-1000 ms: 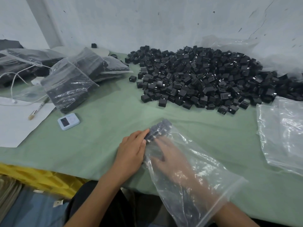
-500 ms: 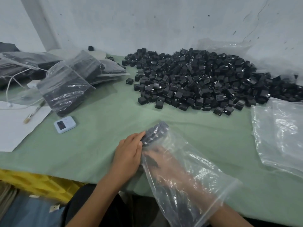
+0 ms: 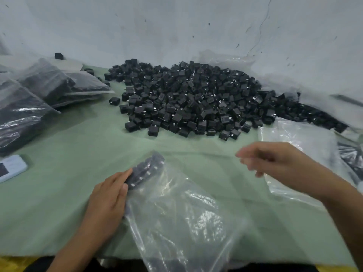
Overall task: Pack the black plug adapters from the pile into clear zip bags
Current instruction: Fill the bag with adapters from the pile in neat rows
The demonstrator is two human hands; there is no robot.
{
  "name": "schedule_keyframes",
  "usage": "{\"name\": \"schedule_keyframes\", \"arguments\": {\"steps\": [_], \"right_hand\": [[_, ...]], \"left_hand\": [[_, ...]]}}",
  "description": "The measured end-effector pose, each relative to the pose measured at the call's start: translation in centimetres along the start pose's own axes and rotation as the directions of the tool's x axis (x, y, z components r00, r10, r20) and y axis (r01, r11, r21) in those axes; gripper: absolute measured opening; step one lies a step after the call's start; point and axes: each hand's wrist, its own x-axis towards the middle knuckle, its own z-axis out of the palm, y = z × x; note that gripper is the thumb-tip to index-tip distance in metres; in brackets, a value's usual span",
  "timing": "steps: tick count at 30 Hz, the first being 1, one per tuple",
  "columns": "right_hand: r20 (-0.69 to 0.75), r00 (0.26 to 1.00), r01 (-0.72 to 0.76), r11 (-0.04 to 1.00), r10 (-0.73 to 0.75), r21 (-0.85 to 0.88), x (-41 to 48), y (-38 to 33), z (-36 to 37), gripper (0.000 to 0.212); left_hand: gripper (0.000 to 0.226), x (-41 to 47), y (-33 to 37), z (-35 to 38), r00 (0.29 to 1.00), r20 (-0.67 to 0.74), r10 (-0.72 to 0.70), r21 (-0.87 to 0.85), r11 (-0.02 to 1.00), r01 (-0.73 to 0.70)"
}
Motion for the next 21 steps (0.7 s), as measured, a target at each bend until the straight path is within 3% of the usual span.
{"name": "schedule_keyframes", "arguments": {"steps": [3,5,7,9,14,17,19,21], "right_hand": [[-0.255,0.949,-0.243,0.947,0.187,-0.209,10.9,3.7,0.0,0.023],[-0.228,0.932,-0.349,0.868,0.282,-0.353,15.3,6.5,1.6,0.028],[-0.139,0.941,-0.337,0.807,0.310,-0.485,16.8,9.4,3.2,0.022],[-0.150,0.930,-0.365,0.789,0.336,-0.495,17.0,11.0,3.7,0.012],[-0.166,0.920,-0.392,0.843,0.356,-0.367,15.7,10.4,3.6,0.039],[-0.230,0.903,-0.381,0.924,0.363,-0.036,11.5,7.0,2.5,0.035],[-0.267,0.890,-0.322,0.924,0.370,0.206,6.5,3.9,1.7,0.033],[-0.269,0.889,-0.275,0.901,0.371,0.335,0.3,0.6,1.2,0.041]], "left_hand": [[0.052,0.0,0.1,0.0,1.000,-0.016,0.016,-0.008,1.000,-0.017],[0.051,0.0,0.0,0.1,1.000,-0.021,0.014,-0.010,1.000,-0.014],[0.050,0.0,-0.2,0.2,1.000,-0.021,0.003,-0.009,1.000,-0.003],[0.051,0.0,-0.4,0.2,1.000,-0.022,-0.008,-0.008,1.000,0.008],[0.053,-0.1,-0.2,0.2,1.000,-0.010,-0.018,-0.016,1.000,0.017],[0.050,-0.1,-0.3,0.2,1.000,-0.012,-0.014,-0.013,1.000,0.014],[0.042,-0.1,-0.6,0.3,1.000,-0.016,-0.019,0.002,1.000,0.019],[0.042,-0.1,-0.7,0.4,1.000,-0.014,-0.019,0.022,1.000,0.020]]}}
